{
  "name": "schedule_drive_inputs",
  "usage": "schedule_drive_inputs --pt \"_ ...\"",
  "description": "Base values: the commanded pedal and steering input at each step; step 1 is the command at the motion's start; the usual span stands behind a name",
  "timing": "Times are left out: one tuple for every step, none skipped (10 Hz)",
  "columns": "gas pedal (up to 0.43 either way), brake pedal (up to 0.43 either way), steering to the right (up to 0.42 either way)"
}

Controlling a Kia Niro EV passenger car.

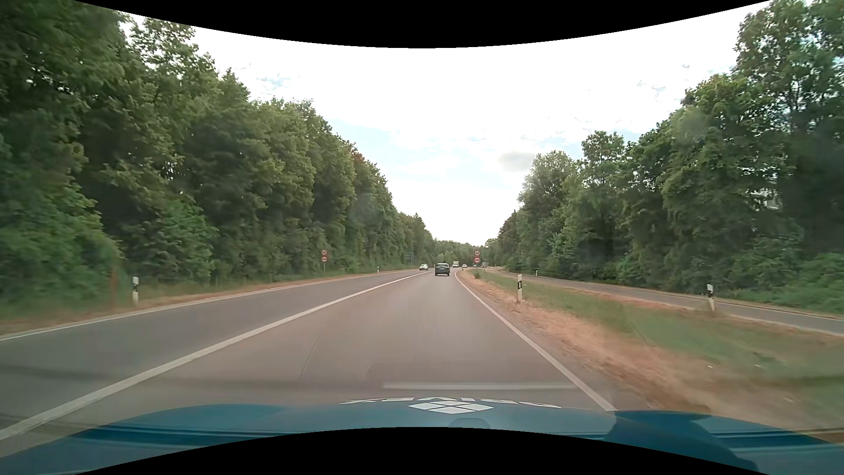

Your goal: Follow the waypoints while adhering to traffic rules and regulations

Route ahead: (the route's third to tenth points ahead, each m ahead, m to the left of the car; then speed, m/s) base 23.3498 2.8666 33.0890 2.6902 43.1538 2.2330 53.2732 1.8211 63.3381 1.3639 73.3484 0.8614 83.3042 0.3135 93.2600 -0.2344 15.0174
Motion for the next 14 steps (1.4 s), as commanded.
schedule_drive_inputs --pt "0.209 0.0 0.002" --pt "0.189 0.0 0.002" --pt "0.189 0.0 0.003" --pt "0.189 0.0 0.002" --pt "0.189 0.0 0.002" --pt "0.189 0.0 0.003" --pt "0.189 0.0 0.003" --pt "0.189 0.0 0.003" --pt "0.189 0.0 0.003" --pt "0.189 0.0 0.003" --pt "0.189 0.0 0.004" --pt "0.189 0.0 0.003" --pt "0.189 0.0 0.003" --pt "0.189 0.0 0.003"
